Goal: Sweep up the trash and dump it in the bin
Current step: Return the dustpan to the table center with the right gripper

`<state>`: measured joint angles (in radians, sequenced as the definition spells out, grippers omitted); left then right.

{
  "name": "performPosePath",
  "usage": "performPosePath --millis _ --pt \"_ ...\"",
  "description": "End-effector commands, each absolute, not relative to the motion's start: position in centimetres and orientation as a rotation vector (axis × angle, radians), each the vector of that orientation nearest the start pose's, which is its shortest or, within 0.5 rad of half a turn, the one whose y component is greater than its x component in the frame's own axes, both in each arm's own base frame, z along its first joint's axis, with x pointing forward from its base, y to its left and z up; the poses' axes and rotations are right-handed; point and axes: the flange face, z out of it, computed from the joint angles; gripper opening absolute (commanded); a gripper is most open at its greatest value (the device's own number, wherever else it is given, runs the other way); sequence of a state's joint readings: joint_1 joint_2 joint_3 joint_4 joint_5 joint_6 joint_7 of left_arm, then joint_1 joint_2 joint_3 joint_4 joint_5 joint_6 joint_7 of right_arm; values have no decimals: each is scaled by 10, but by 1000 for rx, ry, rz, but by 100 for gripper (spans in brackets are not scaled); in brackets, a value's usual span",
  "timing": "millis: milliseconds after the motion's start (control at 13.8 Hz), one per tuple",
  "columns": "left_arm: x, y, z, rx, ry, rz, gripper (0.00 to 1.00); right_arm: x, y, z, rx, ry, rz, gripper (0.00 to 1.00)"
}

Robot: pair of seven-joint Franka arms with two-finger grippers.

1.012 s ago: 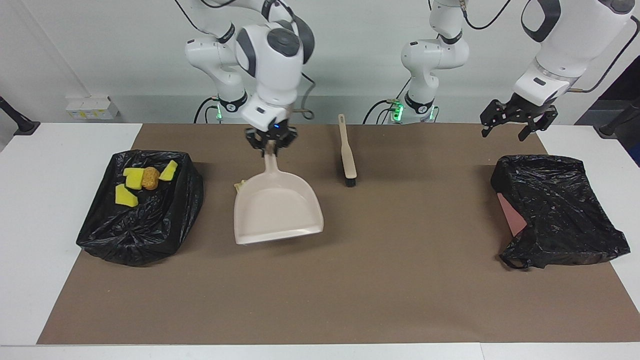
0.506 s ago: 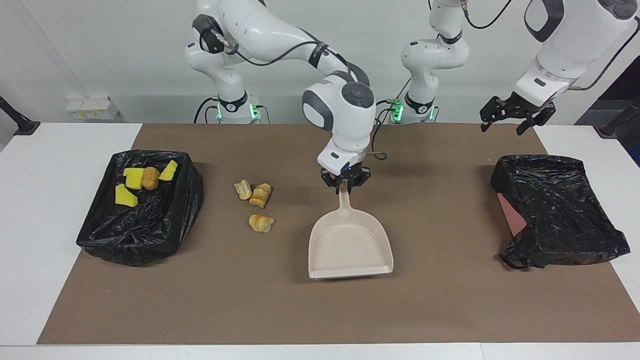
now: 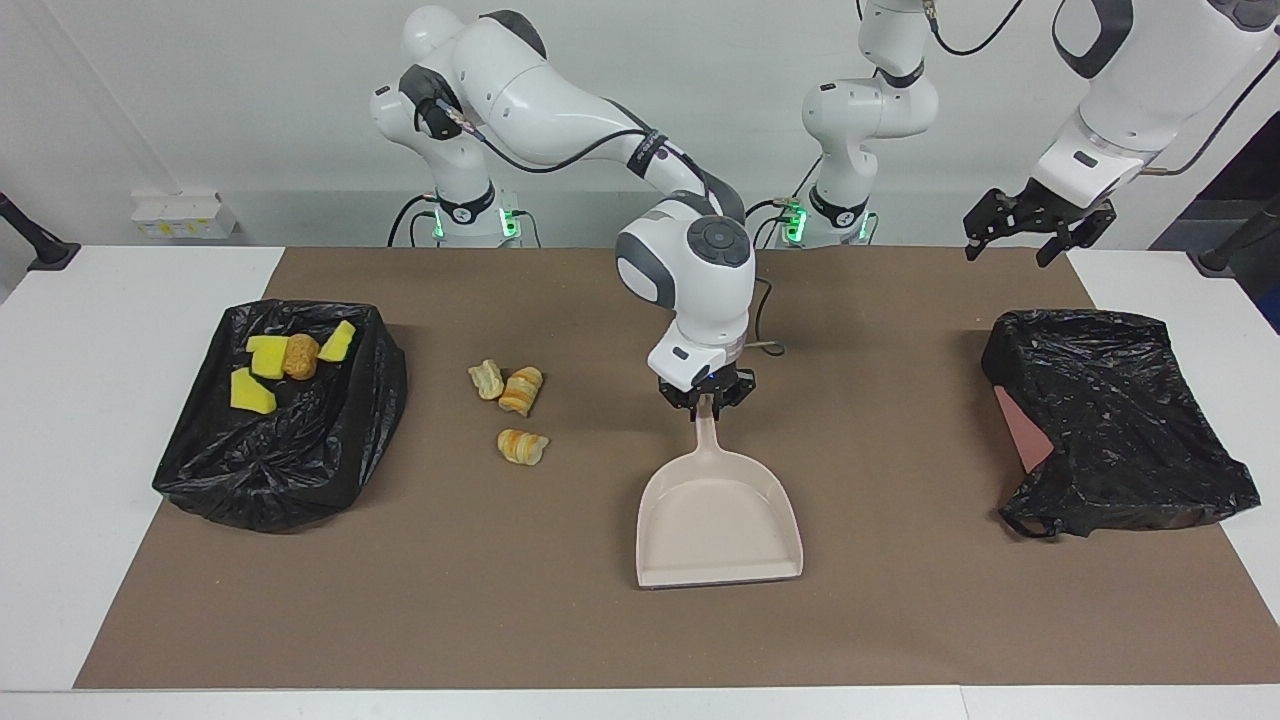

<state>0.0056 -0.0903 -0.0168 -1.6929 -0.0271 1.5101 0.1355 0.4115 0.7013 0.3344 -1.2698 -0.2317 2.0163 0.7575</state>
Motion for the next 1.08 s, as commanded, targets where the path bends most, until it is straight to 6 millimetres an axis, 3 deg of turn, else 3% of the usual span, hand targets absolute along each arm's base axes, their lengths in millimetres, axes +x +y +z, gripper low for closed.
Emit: performPosePath --millis 0,72,145,362,578,795,868,1012 --pt "515 -8 616 -3144 220 132 100 589 442 360 -3092 1 -97 69" --pt "515 -8 615 -3144 217 135 100 587 441 370 -3092 -2 -106 95" --pt "515 -8 615 -3144 217 135 100 583 438 384 -3101 -7 -109 100" --pt "515 -8 616 -3144 220 132 100 549 430 429 -3122 -31 -63 100" --pt "515 -8 616 -3144 217 132 100 482 408 468 -3098 -74 5 100" --pt "515 -8 616 -3144 217 132 100 409 408 450 -3118 -175 105 100" --pt "515 -8 615 -3144 217 135 100 393 404 444 -3092 -168 134 100" --pt "515 -8 615 -3144 217 135 100 354 424 419 -3056 -194 175 100"
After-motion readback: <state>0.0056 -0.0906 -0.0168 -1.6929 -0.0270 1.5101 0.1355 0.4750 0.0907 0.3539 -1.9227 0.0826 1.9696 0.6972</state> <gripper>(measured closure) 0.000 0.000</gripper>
